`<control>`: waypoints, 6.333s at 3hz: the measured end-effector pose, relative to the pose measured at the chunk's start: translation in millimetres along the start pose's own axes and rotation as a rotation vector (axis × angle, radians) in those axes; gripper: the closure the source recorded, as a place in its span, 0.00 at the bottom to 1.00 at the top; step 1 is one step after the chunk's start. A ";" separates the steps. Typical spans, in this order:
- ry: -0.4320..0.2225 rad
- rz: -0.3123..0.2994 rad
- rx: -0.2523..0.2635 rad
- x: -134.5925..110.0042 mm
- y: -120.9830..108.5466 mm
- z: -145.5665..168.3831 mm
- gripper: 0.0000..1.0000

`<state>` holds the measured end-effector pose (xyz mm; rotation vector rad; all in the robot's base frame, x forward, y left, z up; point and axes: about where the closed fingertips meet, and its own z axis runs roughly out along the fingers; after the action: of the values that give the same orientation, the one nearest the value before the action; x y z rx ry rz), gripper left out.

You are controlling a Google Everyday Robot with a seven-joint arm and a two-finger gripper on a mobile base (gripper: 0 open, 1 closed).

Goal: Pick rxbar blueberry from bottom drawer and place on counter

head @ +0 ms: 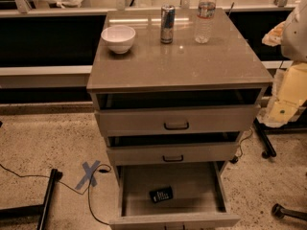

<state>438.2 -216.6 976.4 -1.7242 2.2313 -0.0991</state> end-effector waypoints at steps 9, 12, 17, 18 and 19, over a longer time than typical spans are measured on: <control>-0.492 -0.025 -0.126 -51.6 48.2 290.4 0.00; -0.817 -0.035 -0.087 -64.8 54.0 426.5 0.00; -1.023 -0.004 -0.200 -29.8 96.7 517.5 0.17; -0.991 0.004 -0.215 -24.4 112.4 553.9 0.13; -0.995 0.003 -0.217 -26.2 113.0 553.2 0.00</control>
Offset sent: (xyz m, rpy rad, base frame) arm 0.0125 0.0046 -0.0909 0.1050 0.2158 0.0684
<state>499.5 -84.7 430.2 -1.3826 1.5105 0.8376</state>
